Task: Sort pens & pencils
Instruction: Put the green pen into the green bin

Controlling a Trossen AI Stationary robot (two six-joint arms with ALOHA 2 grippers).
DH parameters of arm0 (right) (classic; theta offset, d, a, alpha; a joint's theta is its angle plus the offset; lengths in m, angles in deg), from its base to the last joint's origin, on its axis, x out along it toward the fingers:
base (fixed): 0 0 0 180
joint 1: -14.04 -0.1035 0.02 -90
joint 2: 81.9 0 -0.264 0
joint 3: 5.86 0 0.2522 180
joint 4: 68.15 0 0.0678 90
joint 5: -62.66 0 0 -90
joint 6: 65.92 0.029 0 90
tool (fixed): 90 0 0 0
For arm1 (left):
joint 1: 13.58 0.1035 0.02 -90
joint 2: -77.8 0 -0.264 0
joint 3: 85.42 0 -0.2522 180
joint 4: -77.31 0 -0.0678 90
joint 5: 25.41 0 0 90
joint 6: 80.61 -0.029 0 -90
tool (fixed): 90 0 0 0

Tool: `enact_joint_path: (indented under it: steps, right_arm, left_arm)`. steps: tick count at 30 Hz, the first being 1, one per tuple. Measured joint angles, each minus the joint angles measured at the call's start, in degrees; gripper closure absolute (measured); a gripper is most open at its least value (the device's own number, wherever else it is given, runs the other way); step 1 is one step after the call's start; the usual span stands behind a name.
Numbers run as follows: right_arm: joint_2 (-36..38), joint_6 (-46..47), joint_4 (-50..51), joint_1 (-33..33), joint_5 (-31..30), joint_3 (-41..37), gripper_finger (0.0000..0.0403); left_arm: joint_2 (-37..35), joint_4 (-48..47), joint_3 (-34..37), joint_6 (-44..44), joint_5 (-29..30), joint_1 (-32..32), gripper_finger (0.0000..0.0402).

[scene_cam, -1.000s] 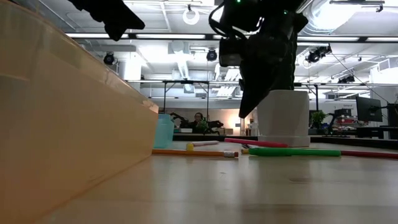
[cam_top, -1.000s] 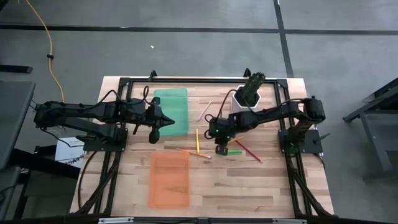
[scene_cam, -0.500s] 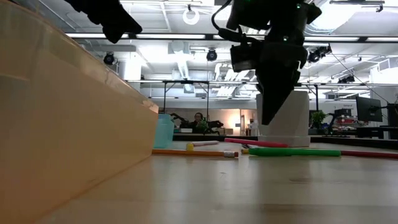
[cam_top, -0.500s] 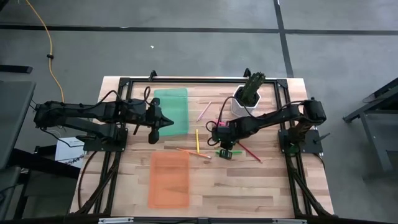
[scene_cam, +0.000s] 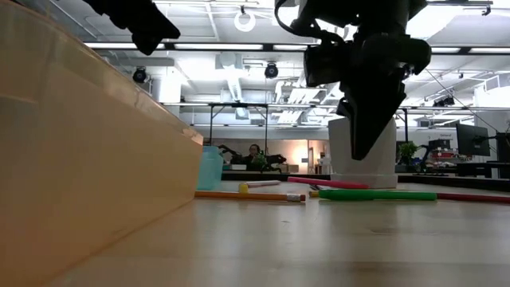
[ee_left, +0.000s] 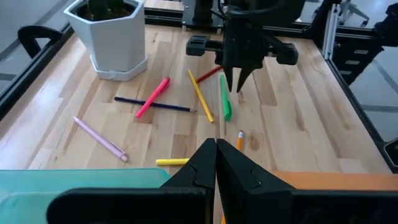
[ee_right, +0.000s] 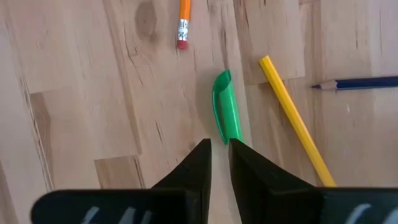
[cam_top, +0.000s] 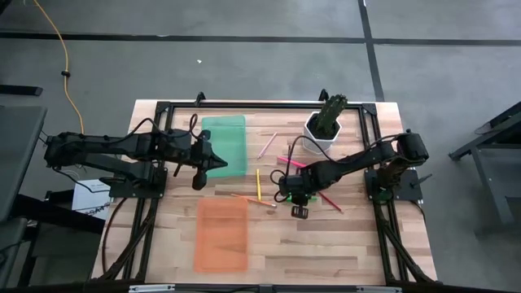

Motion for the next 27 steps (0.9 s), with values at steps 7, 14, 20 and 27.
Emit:
enact_joint_path:
  steps: [7, 14, 20, 27]
  right_arm:
    - [-0.3, -0.4, 0.4, 0.0, 0.1, 0.0, 0.0344]
    - [-3.7, -3.1, 1.6, 0.0, 1.8, 0.1, 0.0338]
    - [-4.3, -4.5, 1.5, 0.6, 1.8, 0.1, 0.0338]
    - [-4.3, -5.4, 1.6, 2.9, 0.7, 0.1, 0.0338]
  left_arm:
    - [0.0, -0.6, 0.0, 0.0, 0.0, 0.0, 0.0401]
    - [0.0, -1.7, 0.0, 0.0, 0.0, 0.0, 0.0401]
    - [0.0, -2.9, 0.0, 0.0, 0.1, 0.0, 0.0401]
    - [0.0, -3.0, 0.0, 0.0, 0.4, 0.0, 0.0401]
